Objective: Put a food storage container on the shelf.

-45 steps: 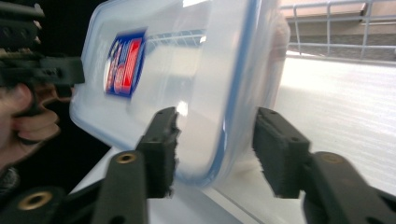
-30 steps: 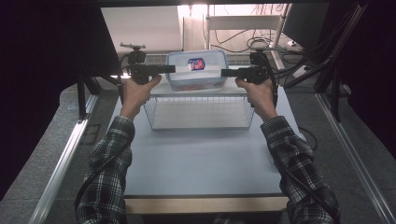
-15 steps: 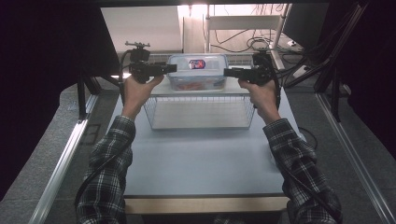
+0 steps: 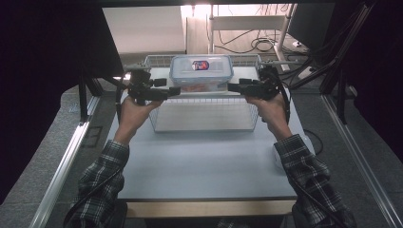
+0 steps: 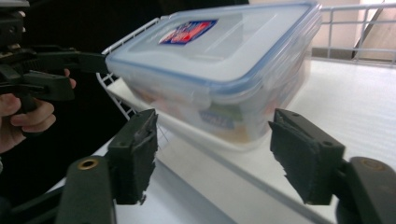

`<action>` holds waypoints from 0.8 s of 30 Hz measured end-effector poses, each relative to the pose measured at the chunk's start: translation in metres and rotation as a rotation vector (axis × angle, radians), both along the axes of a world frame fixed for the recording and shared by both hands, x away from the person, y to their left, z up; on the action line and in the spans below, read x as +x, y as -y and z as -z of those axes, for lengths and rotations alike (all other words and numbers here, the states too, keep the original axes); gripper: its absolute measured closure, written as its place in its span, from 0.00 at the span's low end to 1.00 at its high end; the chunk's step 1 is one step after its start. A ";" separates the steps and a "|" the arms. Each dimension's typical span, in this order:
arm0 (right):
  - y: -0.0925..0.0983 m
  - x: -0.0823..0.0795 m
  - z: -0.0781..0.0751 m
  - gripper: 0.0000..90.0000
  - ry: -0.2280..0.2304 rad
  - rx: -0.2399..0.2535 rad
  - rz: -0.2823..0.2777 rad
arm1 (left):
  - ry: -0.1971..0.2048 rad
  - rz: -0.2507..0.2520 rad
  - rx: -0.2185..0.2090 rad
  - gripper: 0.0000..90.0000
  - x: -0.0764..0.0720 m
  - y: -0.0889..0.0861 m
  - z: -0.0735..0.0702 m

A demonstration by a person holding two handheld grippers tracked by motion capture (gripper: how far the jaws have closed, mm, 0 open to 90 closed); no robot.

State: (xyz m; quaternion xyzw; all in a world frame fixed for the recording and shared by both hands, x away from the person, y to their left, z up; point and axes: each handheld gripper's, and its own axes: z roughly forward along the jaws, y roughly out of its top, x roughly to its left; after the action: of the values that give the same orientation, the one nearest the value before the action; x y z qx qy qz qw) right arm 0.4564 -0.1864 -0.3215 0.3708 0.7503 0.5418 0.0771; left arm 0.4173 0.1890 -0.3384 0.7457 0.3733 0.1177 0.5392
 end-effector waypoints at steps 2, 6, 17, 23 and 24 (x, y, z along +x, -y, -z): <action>0.000 -0.005 0.002 0.30 0.020 -0.020 -0.005 | 0.005 0.004 0.002 0.18 -0.006 0.001 0.004; -0.001 -0.012 0.005 0.27 0.043 -0.048 -0.012 | 0.008 0.016 0.008 0.17 -0.015 0.002 0.009; -0.008 -0.039 0.027 0.14 0.099 -0.114 -0.062 | 0.031 0.055 0.060 0.11 -0.050 0.014 0.037; -0.008 -0.049 0.042 0.09 0.112 -0.142 -0.078 | 0.024 0.057 0.064 0.09 -0.062 0.017 0.051; -0.008 -0.051 0.044 0.09 0.114 -0.150 -0.080 | 0.021 0.058 0.065 0.08 -0.064 0.017 0.054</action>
State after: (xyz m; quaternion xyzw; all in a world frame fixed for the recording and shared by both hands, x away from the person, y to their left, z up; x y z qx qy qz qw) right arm 0.4058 -0.1786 -0.3655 0.3024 0.7974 0.5070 0.1255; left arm 0.3534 0.1718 -0.3924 0.7721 0.3417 0.1221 0.5217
